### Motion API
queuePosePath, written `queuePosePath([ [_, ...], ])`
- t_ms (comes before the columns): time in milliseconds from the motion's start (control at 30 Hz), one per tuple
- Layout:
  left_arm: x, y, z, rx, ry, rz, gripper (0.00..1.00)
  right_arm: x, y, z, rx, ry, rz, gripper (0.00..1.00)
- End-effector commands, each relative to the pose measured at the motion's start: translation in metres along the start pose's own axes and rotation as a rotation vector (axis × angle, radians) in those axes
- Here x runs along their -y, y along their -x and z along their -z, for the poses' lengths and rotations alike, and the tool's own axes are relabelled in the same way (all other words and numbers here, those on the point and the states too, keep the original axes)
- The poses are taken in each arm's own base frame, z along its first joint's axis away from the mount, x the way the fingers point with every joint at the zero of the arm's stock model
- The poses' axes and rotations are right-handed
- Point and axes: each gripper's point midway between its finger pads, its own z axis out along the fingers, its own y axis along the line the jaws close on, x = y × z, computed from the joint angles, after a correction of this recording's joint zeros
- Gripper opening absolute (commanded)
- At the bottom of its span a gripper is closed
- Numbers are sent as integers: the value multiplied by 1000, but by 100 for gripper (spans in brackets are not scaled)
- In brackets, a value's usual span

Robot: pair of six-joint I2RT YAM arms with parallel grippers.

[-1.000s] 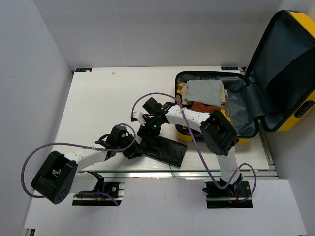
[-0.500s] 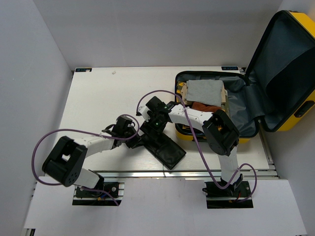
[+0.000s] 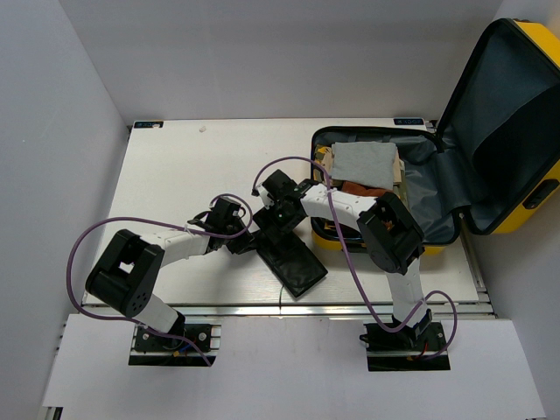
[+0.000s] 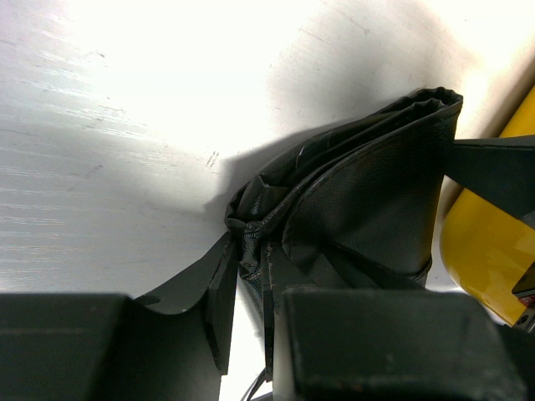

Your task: Pack the luggage

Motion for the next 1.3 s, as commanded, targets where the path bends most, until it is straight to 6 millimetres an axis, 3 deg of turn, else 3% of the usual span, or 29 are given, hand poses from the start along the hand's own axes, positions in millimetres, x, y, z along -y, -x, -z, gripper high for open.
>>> queuePosePath([
  [0,-19,24,2,103,97,-13,26,-11,-13,-14,-47,83,-36,87],
  [100,-13,26,2,103,80,-30,27,-26,-9,-9,-31,167,-35,67],
  [133,-10,27,1,105,69,-34,27,-27,-5,-3,-12,181,-34,54],
  [200,-6,28,1,105,49,-44,26,-31,4,4,24,202,-28,42],
  [233,-3,30,1,109,40,-49,26,-32,8,8,39,203,-25,30],
  [300,4,35,1,119,27,-65,20,-31,21,21,84,190,-20,18],
  [333,6,36,3,117,30,-74,10,-30,27,29,106,180,-25,5],
  [367,20,44,8,137,0,-86,4,-27,33,35,123,165,-25,0],
  [433,35,50,17,159,-37,-138,0,-24,48,53,168,144,-33,0],
  [600,113,65,70,237,-326,-263,0,-17,74,95,264,98,-60,0],
  [633,126,69,79,259,-374,-282,0,-15,84,113,313,87,-56,0],
  [700,148,69,96,270,-445,-326,0,4,96,136,372,0,-72,0],
  [733,167,74,110,282,-498,-346,0,11,105,158,410,-27,-75,0],
  [867,220,79,145,308,-637,-441,0,66,117,212,490,-218,-139,0],
  [900,227,80,143,299,-641,-450,6,82,117,224,504,-262,-164,0],
  [933,248,81,159,308,-693,-476,20,95,117,236,514,-311,-184,0],
  [967,255,84,162,311,-705,-496,56,124,111,248,520,-363,-229,0],
  [1000,260,84,165,308,-713,-511,71,133,109,257,525,-386,-243,0],
  [1033,271,89,173,323,-732,-525,94,144,106,268,534,-417,-262,0],
  [1067,275,92,176,335,-736,-537,98,173,97,285,547,-467,-311,0],
  [1133,280,99,183,374,-734,-540,98,191,89,308,572,-525,-334,0],
  [1167,280,101,184,381,-730,-543,98,215,76,324,582,-573,-384,0],
  [1267,276,107,180,399,-684,-543,98,250,53,348,549,-677,-375,0],
])
